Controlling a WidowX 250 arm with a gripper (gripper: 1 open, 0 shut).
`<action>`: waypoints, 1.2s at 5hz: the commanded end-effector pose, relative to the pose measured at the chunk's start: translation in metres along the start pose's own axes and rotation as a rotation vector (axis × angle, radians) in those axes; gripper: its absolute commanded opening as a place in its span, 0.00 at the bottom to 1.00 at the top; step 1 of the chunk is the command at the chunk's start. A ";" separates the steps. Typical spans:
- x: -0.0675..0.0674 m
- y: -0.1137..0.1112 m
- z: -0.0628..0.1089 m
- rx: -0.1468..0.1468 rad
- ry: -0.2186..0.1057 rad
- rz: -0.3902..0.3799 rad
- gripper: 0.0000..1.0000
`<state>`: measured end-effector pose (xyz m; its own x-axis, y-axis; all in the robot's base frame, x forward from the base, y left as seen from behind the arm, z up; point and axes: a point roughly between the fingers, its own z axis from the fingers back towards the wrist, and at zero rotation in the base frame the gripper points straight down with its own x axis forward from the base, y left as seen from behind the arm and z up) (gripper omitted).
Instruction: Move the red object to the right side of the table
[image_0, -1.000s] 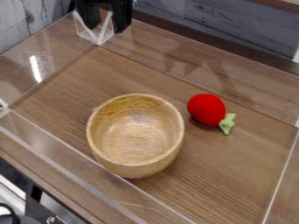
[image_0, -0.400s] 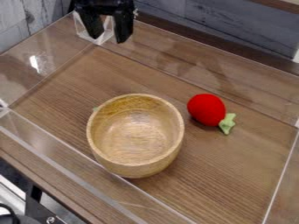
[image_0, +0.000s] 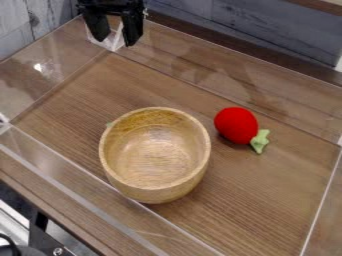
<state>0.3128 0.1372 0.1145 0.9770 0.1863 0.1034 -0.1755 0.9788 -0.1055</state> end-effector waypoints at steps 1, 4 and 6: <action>0.007 -0.017 0.010 0.012 -0.057 -0.015 1.00; 0.013 -0.024 0.022 0.040 -0.088 -0.014 1.00; 0.020 -0.009 0.017 0.066 -0.077 -0.028 0.00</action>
<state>0.3261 0.1290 0.1076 0.9803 0.1703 0.1001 -0.1648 0.9845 -0.0605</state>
